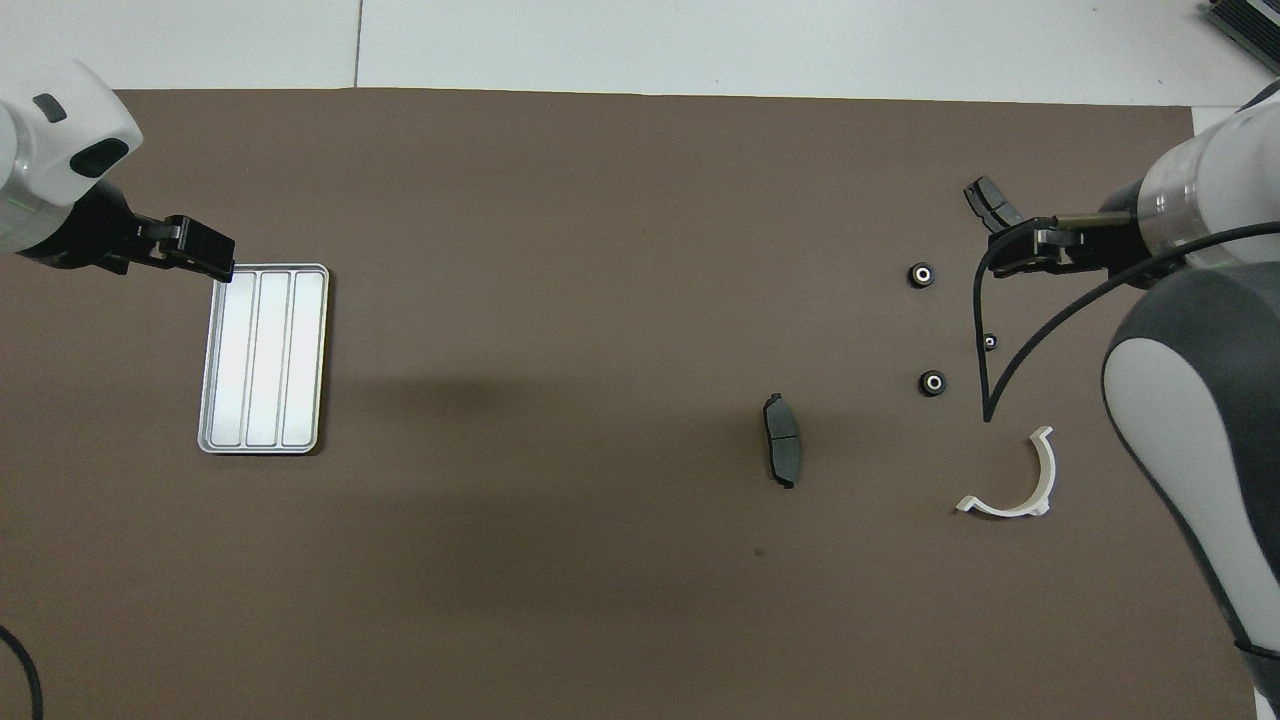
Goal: Place bearing gear from tray to pile
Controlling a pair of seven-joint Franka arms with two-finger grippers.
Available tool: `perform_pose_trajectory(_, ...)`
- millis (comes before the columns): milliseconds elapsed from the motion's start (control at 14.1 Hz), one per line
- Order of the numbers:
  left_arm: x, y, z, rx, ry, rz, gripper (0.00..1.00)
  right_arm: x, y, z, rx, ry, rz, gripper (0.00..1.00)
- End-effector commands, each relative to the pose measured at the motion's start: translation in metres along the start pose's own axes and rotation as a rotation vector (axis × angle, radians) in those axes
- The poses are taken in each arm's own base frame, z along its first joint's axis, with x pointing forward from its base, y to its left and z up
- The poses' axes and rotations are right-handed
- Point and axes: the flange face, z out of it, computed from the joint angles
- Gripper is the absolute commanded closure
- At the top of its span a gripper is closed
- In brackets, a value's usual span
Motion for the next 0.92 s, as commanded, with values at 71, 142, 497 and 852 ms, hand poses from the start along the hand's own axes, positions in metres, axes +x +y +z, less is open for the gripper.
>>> perform_pose_trajectory(71,-0.008,0.002,-0.002,-0.003,0.016,0.007,0.0,-0.003,0.01,-0.01,0.02,-0.02,-0.032,0.0)
perform_pose_trajectory(142,-0.008,0.002,-0.002,-0.004,0.016,0.007,0.0,-0.003,0.014,-0.01,0.031,-0.026,-0.029,0.0)
perform_pose_trajectory(497,-0.009,0.002,-0.003,-0.004,0.016,0.007,0.0,-0.022,0.013,-0.035,0.018,-0.03,-0.03,0.0)
perform_pose_trajectory(852,-0.009,0.002,-0.001,-0.005,0.013,0.007,0.0,-0.033,0.027,-0.029,0.005,-0.117,-0.021,0.0)
